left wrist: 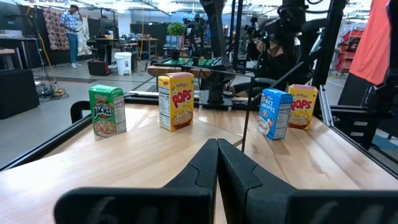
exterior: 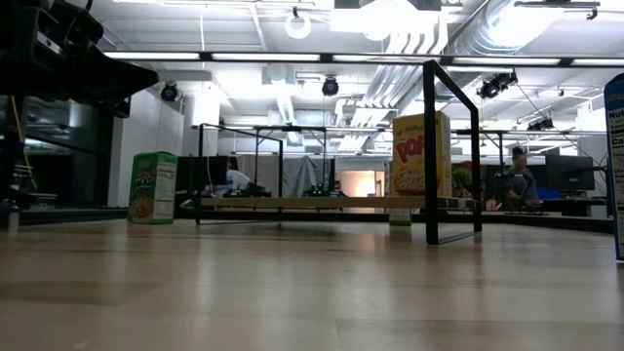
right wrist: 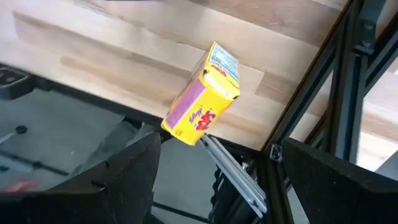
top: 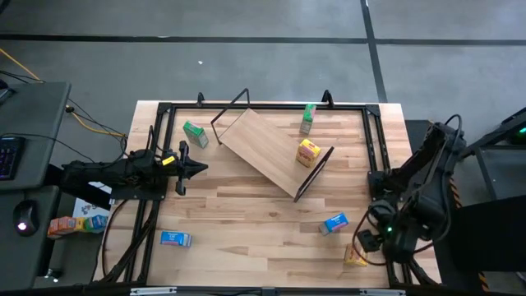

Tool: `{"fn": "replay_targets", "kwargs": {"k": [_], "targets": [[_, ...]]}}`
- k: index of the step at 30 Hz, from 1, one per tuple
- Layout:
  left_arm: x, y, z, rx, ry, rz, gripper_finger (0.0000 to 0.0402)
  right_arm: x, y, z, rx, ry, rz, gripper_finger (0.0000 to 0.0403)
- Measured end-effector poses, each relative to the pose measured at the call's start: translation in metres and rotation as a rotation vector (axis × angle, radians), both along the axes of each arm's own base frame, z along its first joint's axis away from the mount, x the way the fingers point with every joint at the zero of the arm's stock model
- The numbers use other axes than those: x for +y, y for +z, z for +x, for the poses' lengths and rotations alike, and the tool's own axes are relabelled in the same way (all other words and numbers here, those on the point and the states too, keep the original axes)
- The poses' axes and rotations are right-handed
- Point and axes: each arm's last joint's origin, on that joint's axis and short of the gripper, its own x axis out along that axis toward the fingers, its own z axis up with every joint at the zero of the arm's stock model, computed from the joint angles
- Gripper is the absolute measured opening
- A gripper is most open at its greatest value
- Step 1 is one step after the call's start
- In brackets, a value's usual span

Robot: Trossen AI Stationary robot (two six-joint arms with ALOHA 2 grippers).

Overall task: Stack cereal on shelf
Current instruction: Put the yellow cereal box on the shelf aligned with the other yellow cereal box

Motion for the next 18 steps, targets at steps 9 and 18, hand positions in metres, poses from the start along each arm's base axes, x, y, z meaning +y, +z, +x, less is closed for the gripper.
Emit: {"fn": "replay_targets", "kwargs": {"k": [9,18], "targets": [[0.000,0.000,0.000,0.000,0.000,0.000,0.0000,0.028,-0.025,0.015,0.075,-0.010,-0.007,0.0322],[0.000,0.000,0.000,0.000,0.000,0.000,0.0000,0.042,-0.042,0.024,0.149,-0.040,-0.025,0.0322]]}}
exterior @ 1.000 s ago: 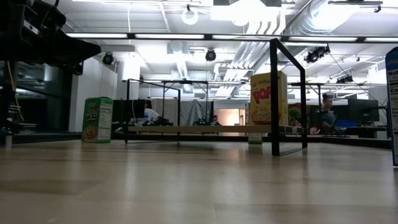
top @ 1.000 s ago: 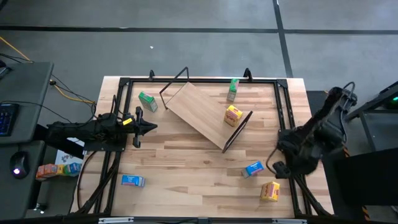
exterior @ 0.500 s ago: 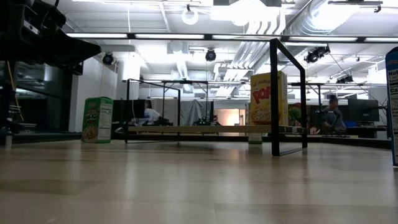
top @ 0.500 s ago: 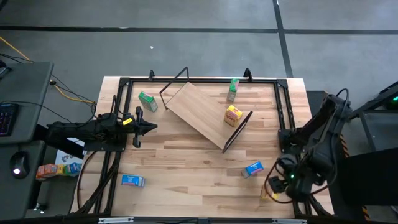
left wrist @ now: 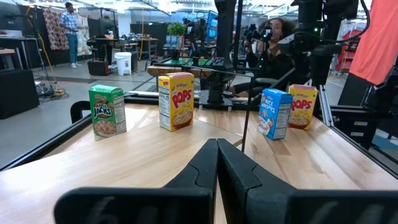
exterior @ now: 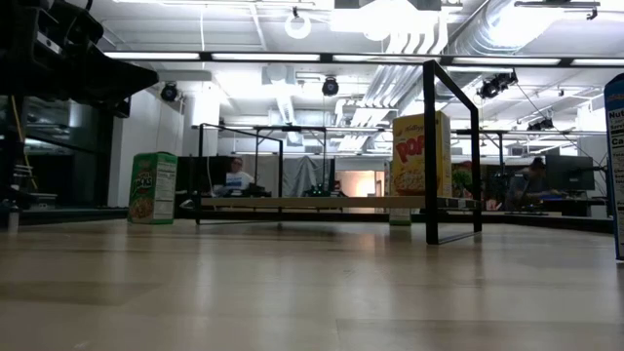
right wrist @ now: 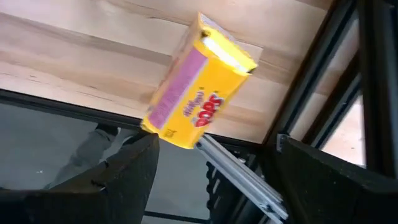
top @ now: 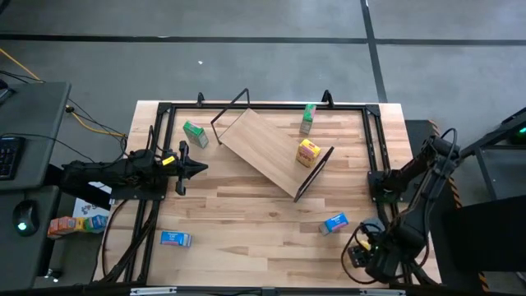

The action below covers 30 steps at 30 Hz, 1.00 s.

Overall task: Stack cereal on shelf
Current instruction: Put the yellow cereal box on the shelf aligned with the other yellow cereal box

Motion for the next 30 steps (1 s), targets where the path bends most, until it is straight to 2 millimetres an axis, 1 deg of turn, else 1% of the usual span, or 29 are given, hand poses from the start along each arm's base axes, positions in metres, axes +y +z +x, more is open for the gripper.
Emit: {"fn": "replay_targets", "kwargs": {"k": [9,18,30], "targets": [[0.000,0.000,0.000,0.000,0.000,0.000,0.0000,-0.005,-0.001,0.008,-0.035,-0.036,-0.026,0.0322],[0.000,0.000,0.000,0.001,0.000,0.000,0.0000,-0.007,-0.001,0.008,-0.024,-0.060,-0.048,0.0322],[0.000,0.000,0.000,0.001,0.000,0.000,0.0000,0.002,-0.016,0.015,0.024,-0.069,-0.078,0.0322]]}}
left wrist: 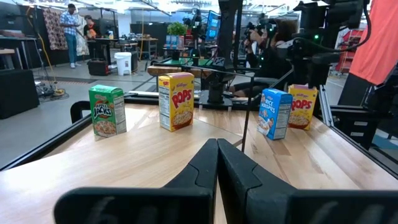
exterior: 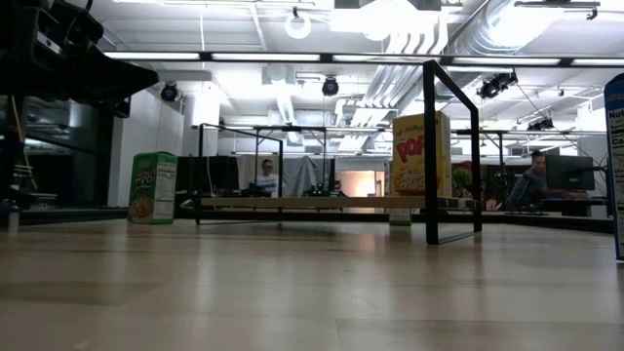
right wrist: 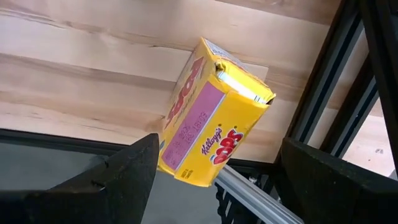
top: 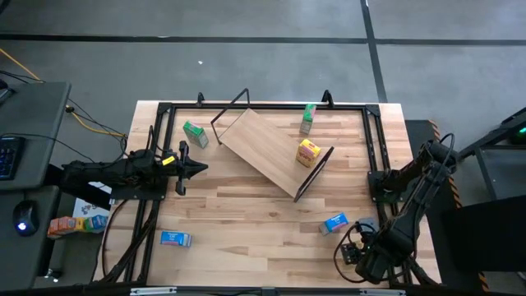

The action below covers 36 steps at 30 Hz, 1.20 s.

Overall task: Stack cereal on shelf
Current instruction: Put the yellow cereal box on the shelf aligned with the other yellow cereal box

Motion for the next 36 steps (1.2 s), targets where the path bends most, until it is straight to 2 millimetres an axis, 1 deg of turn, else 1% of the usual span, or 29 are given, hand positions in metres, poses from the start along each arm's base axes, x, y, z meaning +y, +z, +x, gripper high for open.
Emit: {"fn": "replay_targets", "kwargs": {"k": [5,11,16,20,25,30,36], "targets": [[0.000,0.000,0.000,0.000,0.000,0.000,0.0000,0.000,-0.004,0.006,0.007,-0.016,0.000,0.0322],[0.000,0.000,0.000,-0.001,0.000,0.000,0.0000,0.007,-0.019,0.012,0.048,-0.019,-0.034,0.0322],[0.000,0.000,0.000,0.000,0.000,0.000,0.0000,0.014,-0.029,0.017,0.039,0.005,-0.039,0.0322],[0.000,0.000,0.000,0.000,0.000,0.000,0.0000,0.016,-0.037,0.019,0.054,0.036,-0.067,0.0322],[0.000,0.000,0.000,0.000,0.000,0.000,0.0000,0.018,-0.045,0.019,0.095,0.014,-0.098,0.0321],[0.000,0.000,0.000,0.000,0.000,0.000,0.0000,0.019,-0.048,0.020,0.111,0.005,-0.109,0.0314],[0.000,0.000,0.000,0.000,0.000,0.000,0.0000,0.016,-0.048,0.018,0.129,0.005,-0.135,0.0297]]}}
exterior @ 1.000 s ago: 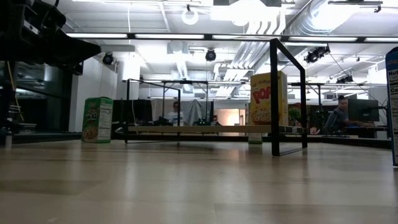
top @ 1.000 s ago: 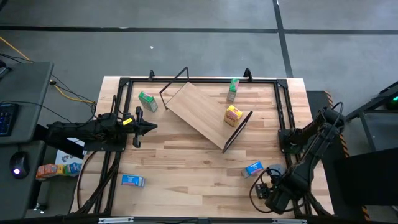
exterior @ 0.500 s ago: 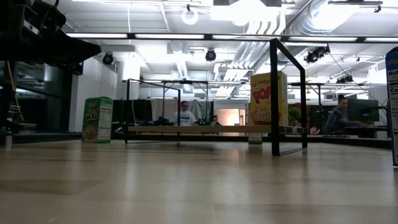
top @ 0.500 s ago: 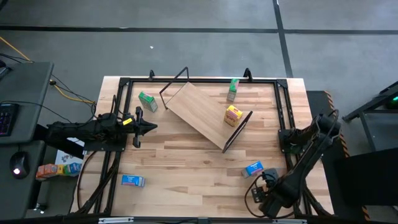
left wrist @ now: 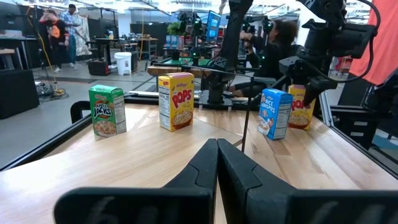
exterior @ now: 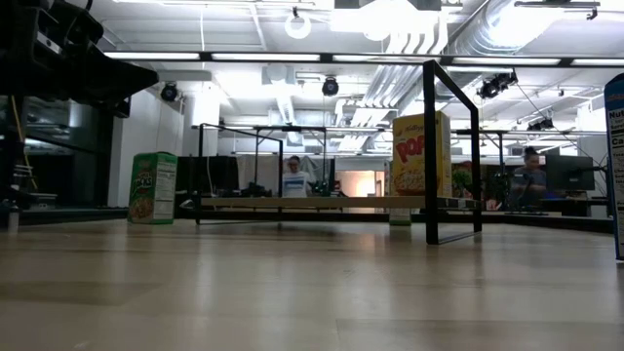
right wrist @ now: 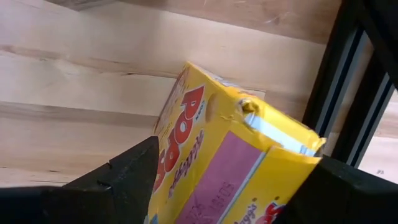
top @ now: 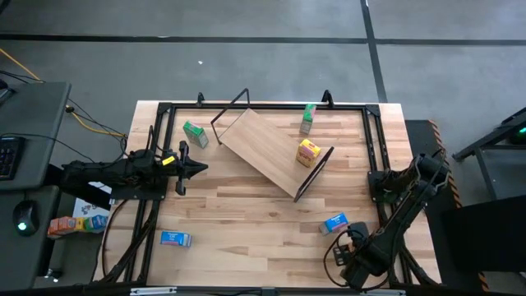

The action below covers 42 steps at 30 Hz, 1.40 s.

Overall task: Stack cereal on shelf
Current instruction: Put the yellow cereal box on the shelf aligned with the other yellow cereal box

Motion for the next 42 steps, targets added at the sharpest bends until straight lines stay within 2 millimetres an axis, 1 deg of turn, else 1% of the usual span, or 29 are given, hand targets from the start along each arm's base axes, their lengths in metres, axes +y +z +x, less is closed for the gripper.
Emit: {"fn": "replay_targets", "kwargs": {"k": [8,17,23,29,33,35,37,39,42], "targets": [[0.000,0.000,0.000,-0.001,0.000,0.000,0.0000,0.000,0.000,0.000,-0.003,0.002,0.006,0.0253],[0.000,0.000,0.000,-0.001,0.000,0.000,0.0000,0.000,0.005,0.000,-0.022,0.038,0.036,0.0176],[0.000,0.000,0.000,0.000,0.000,0.000,0.0000,-0.005,0.018,-0.003,-0.062,0.091,0.074,0.0130],[0.000,0.000,0.000,-0.001,0.000,0.000,0.0000,-0.010,0.040,-0.010,-0.148,0.235,0.176,0.0097],[0.000,0.000,0.000,-0.001,0.000,0.000,0.0000,-0.009,0.065,-0.014,-0.317,0.419,0.338,0.0086],[0.000,0.000,0.000,-0.001,0.000,0.000,0.0000,-0.008,0.081,-0.015,-0.445,0.501,0.426,0.0084],[0.000,0.000,0.000,0.000,0.000,0.000,0.0000,-0.011,0.097,-0.015,-0.587,0.556,0.471,0.0083],[0.000,0.000,0.000,0.000,0.000,0.000,0.0000,-0.018,0.113,-0.011,-0.760,0.581,0.459,0.0083],[0.000,0.000,0.000,-0.001,0.000,0.000,0.0000,-0.037,0.138,-0.002,-1.034,0.603,0.341,0.0083]]}}
